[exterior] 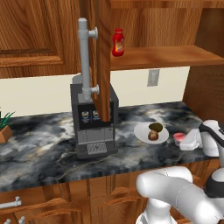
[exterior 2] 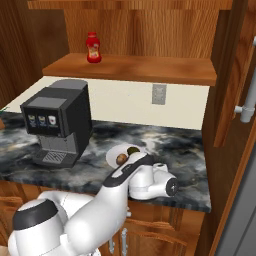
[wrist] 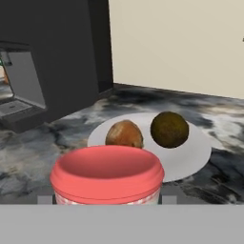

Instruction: Pick the avocado and bread from the counter and place them on the plate. Then pick the jam from the cabinet and place it next to the plate. Lastly close the cabinet door.

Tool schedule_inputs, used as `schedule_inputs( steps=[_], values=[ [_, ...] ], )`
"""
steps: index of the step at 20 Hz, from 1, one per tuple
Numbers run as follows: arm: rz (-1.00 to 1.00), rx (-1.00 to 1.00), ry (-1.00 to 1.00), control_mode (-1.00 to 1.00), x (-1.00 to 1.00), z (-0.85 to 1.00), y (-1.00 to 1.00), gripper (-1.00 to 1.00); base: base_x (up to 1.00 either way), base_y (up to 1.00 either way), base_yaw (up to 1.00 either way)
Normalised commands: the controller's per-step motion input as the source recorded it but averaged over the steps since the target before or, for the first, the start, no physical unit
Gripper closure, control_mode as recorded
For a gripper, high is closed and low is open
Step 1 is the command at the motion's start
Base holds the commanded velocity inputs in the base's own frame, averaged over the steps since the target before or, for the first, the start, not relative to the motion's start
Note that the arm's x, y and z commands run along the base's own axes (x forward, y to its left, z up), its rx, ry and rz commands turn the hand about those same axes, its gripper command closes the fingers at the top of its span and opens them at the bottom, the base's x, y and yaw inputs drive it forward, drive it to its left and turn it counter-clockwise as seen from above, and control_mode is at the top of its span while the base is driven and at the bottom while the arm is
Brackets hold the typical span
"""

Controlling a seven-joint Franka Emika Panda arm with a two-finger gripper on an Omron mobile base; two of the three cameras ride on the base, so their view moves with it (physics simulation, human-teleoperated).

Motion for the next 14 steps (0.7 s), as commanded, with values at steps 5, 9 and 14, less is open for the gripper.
schedule_inputs(
  steps=[5,9,14],
  values=[
    [0.00,0.00,0.00,-1.00,0.06,-0.21,-0.03,1.00,0.00,0.00,0.00],
    [0.00,0.00,0.00,-1.00,0.12,-0.17,-0.02,1.00,0.00,0.00,0.00],
    [0.00,0.00,0.00,-1.00,0.23,-0.12,0.00,1.00,0.00,0.00,0.00]
  ],
)
